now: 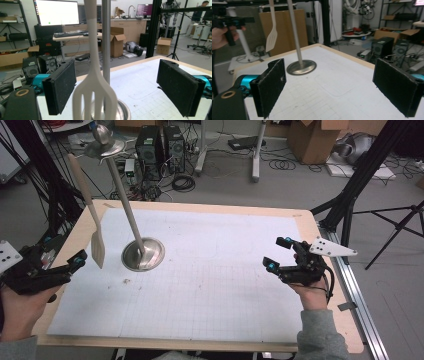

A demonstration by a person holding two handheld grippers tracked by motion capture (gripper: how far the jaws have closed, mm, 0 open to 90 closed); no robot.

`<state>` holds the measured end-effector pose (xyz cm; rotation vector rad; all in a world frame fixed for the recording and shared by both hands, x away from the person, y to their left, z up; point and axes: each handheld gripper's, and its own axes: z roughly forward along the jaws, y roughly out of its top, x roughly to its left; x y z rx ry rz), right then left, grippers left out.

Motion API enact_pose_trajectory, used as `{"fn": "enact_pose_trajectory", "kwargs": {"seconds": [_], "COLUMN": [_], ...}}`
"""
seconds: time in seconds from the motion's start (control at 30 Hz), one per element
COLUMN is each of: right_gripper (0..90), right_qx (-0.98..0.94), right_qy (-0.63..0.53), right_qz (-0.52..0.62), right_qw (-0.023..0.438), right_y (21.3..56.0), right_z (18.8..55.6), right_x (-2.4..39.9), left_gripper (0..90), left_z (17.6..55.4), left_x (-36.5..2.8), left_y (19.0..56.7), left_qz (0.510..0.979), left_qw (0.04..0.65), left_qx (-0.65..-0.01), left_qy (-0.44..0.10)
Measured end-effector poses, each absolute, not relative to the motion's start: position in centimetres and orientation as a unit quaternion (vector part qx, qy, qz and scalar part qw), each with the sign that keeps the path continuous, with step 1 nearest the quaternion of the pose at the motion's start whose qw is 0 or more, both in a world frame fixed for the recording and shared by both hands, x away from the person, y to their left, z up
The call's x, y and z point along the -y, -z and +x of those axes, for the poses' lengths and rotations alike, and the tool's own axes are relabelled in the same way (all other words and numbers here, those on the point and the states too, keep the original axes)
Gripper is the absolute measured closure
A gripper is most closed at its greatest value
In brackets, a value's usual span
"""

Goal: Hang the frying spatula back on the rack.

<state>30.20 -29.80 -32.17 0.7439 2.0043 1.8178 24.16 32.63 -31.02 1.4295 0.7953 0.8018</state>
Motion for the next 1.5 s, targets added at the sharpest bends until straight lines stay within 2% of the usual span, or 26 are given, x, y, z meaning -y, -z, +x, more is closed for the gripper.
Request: {"fn": "enact_pose_trajectory", "kwargs": {"seconds": [0.23,0.43,0.63,0.97,1.17,1.5], "right_gripper": [10.5,10.5,10.6,10.6,10.6,10.6], "right_qx": [-0.682,-0.686,-0.694,-0.704,-0.695,-0.673], "right_qy": [-0.639,-0.619,-0.616,-0.624,-0.625,-0.639], "right_qz": [0.286,0.312,0.302,0.282,0.3,0.313], "right_qw": [0.209,0.223,0.219,0.192,0.19,0.2], "right_y": [33.2,34.9,35.5,36.3,37.2,37.2], "right_z": [29.5,29.5,29.0,28.3,28.3,28.4], "right_x": [30.4,30.7,30.6,31.0,31.7,32.3], "left_gripper": [16.3,16.2,16.2,16.3,16.3,16.0], "left_z": [24.7,25.4,25.4,25.0,25.4,25.2], "left_x": [-31.1,-30.4,-30.8,-31.3,-31.0,-31.6], "left_y": [33.1,34.5,35.2,37.2,38.1,37.9], "left_qz": [0.637,0.642,0.638,0.664,0.669,0.65], "left_qw": [0.598,0.588,0.583,0.587,0.579,0.581], "left_qx": [-0.35,-0.361,-0.369,-0.339,-0.35,-0.368], "left_qy": [-0.338,-0.335,-0.343,-0.317,-0.307,-0.323]}}
